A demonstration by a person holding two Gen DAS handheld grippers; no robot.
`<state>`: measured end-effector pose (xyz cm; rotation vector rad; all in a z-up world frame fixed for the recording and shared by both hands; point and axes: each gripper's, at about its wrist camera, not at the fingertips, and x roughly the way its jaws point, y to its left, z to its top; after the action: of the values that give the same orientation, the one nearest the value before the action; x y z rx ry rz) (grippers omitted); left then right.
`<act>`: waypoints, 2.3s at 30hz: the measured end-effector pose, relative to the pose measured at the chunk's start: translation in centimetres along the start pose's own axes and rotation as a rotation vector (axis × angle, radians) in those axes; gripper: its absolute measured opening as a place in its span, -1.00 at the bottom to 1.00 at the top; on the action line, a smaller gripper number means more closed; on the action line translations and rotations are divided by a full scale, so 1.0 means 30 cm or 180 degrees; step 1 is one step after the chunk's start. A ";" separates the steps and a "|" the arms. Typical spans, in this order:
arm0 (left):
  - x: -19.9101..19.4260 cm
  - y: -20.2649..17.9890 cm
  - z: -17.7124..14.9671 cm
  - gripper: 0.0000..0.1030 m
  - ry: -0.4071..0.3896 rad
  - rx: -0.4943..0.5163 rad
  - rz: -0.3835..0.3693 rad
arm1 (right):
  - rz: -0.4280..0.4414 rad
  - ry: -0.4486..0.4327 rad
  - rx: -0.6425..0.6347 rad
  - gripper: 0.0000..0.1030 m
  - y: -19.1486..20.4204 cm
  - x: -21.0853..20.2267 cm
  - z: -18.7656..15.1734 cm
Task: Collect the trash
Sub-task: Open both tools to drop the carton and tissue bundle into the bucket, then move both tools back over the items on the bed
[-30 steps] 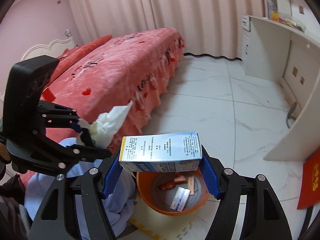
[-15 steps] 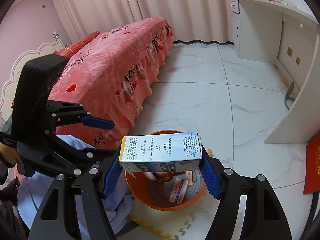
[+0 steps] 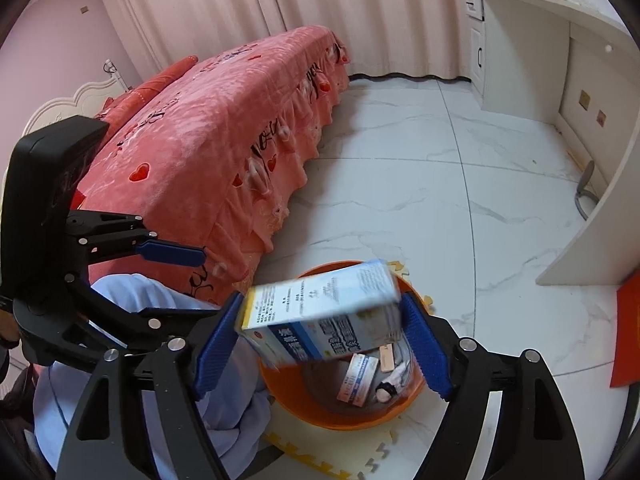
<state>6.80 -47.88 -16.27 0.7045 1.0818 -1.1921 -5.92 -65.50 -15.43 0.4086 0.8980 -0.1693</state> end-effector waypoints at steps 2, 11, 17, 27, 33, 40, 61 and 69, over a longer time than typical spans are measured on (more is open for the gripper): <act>-0.002 0.009 -0.005 0.30 0.0003 -0.0020 0.0004 | -0.0005 0.0009 0.0006 0.52 0.003 -0.003 -0.001; -0.049 0.015 -0.039 0.54 -0.0062 -0.0066 0.0058 | 0.0042 -0.0003 -0.0086 0.52 0.058 -0.035 -0.003; -0.126 0.044 -0.085 0.55 -0.0190 -0.0185 0.0163 | 0.0117 -0.0054 -0.0228 0.52 0.135 -0.068 0.018; -0.284 0.087 -0.193 0.70 -0.0443 -0.0399 0.0377 | 0.0271 -0.0157 -0.0536 0.64 0.315 -0.133 0.051; -0.401 0.137 -0.317 0.77 -0.0588 -0.0654 0.0597 | 0.0506 -0.0133 -0.0766 0.66 0.483 -0.115 0.077; -0.535 0.234 -0.503 0.77 -0.0696 -0.1067 0.0872 | 0.0831 -0.0066 -0.1194 0.67 0.756 -0.063 0.097; -0.859 0.542 -1.113 0.77 -0.0878 -0.2473 0.1525 | 0.1646 0.0123 -0.2249 0.67 1.551 0.115 0.092; -0.872 0.750 -1.166 0.77 -0.0875 -0.2654 0.1644 | 0.1737 0.0237 -0.2329 0.67 1.658 0.199 0.115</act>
<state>18.35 -1.04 -6.87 0.1321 0.9655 -0.3126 15.72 -21.50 -4.59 -0.0374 0.8280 0.6657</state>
